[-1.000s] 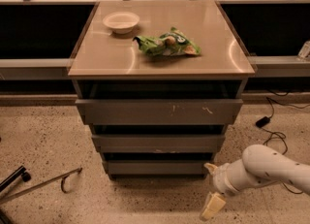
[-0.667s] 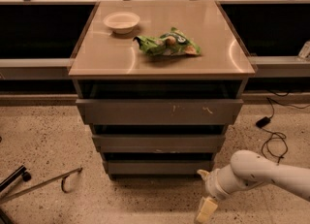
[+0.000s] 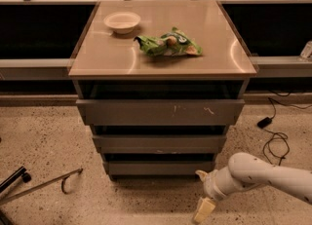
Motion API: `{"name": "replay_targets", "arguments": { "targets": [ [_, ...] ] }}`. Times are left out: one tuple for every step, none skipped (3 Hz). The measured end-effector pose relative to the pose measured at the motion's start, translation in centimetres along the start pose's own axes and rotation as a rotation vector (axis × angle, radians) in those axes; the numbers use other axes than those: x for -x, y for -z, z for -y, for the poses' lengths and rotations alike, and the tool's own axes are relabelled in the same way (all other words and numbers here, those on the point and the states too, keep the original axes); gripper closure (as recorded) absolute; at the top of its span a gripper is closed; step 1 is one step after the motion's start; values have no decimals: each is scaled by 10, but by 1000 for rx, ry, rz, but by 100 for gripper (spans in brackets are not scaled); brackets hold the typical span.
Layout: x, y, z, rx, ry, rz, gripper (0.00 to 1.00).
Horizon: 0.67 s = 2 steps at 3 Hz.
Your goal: Open bottom drawer
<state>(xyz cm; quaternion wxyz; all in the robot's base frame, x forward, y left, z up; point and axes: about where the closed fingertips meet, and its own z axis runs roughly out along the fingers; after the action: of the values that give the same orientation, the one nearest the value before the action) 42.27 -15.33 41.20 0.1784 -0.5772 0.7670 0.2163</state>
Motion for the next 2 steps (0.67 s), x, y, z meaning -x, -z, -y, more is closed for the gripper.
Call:
{"name": "replay_targets", "arguments": {
  "targets": [
    [10, -40, 32, -51, 50, 63, 0],
    [9, -87, 86, -146, 73, 119, 0]
  ]
}}
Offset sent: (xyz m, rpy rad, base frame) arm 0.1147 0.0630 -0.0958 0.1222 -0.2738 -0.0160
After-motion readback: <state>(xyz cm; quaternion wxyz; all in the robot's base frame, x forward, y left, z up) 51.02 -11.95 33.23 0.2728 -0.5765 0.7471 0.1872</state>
